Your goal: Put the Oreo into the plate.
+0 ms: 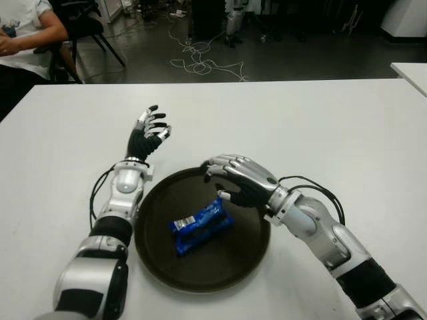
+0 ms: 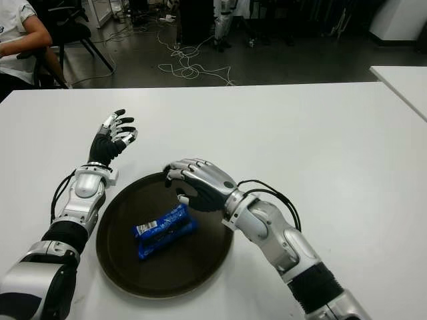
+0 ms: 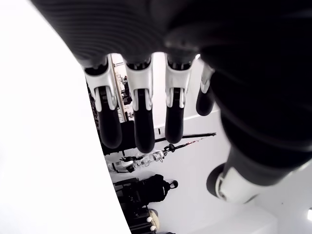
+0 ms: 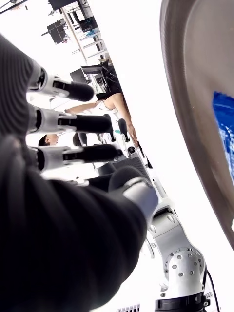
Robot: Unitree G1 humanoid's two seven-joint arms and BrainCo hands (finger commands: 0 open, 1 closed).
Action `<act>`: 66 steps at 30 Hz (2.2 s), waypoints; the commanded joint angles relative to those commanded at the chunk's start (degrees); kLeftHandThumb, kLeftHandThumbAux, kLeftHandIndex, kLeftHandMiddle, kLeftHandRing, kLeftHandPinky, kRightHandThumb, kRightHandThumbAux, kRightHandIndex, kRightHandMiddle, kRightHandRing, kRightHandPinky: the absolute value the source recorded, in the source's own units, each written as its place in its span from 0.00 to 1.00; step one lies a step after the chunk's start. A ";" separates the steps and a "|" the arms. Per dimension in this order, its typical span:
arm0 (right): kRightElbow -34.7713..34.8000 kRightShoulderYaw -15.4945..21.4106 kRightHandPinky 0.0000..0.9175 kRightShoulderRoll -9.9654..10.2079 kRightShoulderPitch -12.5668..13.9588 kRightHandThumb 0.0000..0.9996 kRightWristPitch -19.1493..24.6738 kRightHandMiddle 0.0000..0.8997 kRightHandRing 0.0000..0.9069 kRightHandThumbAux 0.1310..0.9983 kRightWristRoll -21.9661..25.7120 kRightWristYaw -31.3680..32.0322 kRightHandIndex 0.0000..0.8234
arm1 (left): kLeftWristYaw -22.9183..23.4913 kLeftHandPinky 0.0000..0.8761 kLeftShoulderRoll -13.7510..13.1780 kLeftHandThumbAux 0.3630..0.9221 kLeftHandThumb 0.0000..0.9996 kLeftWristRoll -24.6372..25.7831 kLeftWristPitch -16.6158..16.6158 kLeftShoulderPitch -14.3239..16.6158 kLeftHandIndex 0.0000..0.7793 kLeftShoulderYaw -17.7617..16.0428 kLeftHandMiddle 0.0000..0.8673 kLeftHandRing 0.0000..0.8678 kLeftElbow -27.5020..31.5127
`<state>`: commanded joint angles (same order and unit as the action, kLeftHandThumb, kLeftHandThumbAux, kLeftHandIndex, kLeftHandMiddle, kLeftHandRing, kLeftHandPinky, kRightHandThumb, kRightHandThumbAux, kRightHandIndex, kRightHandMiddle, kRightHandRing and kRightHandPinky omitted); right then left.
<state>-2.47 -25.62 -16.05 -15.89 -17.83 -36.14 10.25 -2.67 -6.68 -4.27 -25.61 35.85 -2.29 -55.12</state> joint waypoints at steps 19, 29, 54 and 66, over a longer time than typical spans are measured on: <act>-0.62 0.19 0.12 0.25 0.07 0.67 -0.55 0.18 0.16 0.71 -0.14 -1.11 0.48 | -0.34 0.32 0.13 0.60 0.41 0.21 0.24 0.02 0.14 -0.16 0.27 0.29 0.05; -0.83 0.10 0.11 0.00 -0.32 0.67 -0.49 0.18 0.15 0.71 -0.46 -1.05 0.48 | -0.59 0.32 0.06 0.60 0.37 -0.05 -0.05 -0.06 0.14 0.04 0.27 0.30 0.13; -40.42 12.92 0.14 -5.31 -19.53 0.67 -9.87 0.22 0.17 0.71 6.54 -16.52 0.48 | 0.02 0.33 -0.38 0.61 0.38 0.11 -1.16 0.35 0.15 -0.11 0.27 0.30 -1.81; -67.87 22.44 0.28 -2.32 -28.39 0.67 -1.51 0.28 0.26 0.71 16.08 -23.02 0.48 | 0.70 0.34 -0.61 0.62 0.42 0.42 -1.11 0.46 0.14 -0.15 0.27 0.29 -1.96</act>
<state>-70.34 -3.19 -18.36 -44.29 -19.33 -20.06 -12.78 -1.98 -7.30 -3.85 -26.72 36.30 -2.44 -57.08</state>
